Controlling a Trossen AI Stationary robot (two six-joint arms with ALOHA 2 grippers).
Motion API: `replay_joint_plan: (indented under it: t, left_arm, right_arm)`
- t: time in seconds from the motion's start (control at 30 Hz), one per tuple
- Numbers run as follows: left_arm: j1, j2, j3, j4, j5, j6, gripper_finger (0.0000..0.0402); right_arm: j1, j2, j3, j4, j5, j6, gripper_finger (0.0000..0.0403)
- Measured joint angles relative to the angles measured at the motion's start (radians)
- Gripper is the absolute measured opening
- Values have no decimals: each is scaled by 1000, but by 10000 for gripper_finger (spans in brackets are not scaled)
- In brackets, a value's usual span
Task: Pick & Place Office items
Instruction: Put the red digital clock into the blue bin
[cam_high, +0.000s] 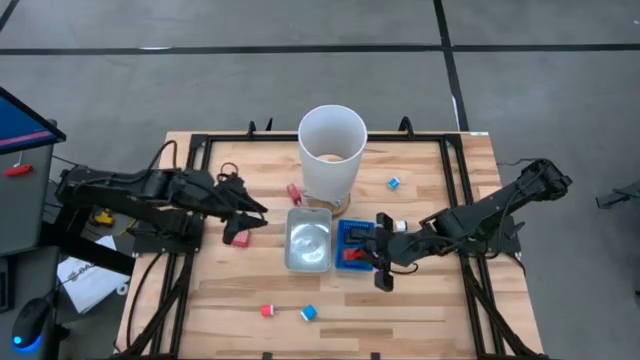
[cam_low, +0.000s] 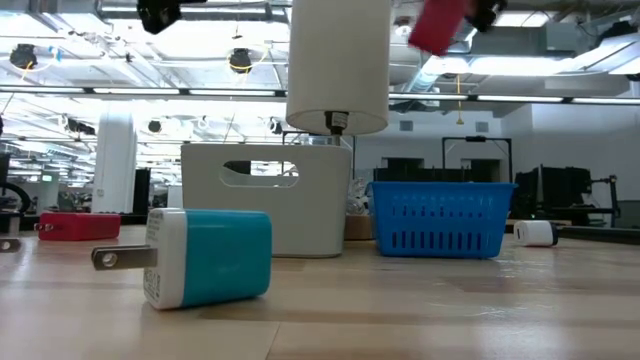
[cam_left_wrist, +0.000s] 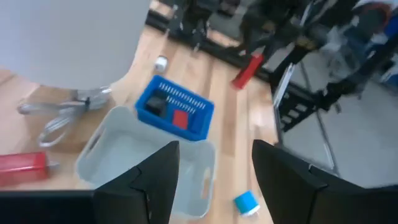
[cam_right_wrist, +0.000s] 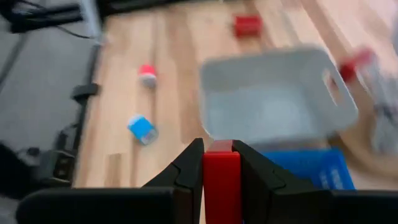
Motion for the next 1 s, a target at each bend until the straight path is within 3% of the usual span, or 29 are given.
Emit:
replay_joint_plan:
  t: [0.23,0.4,0.73,1.0]
  left_arm:
    - [-99,-65,-154,159,-146,-80,191]
    - [-130,-65,-229,290,-179,-95,191]
    - [-129,-67,-270,319,-184,-106,191]
    - [-129,-71,-283,323,-185,-100,191]
  right_arm:
    - [18,1,-94,-7,136,386,65]
    - [-11,14,-96,-33,172,507,64]
    - [-84,133,-96,-107,78,769,60]
    - [-120,269,4,-168,6,780,60]
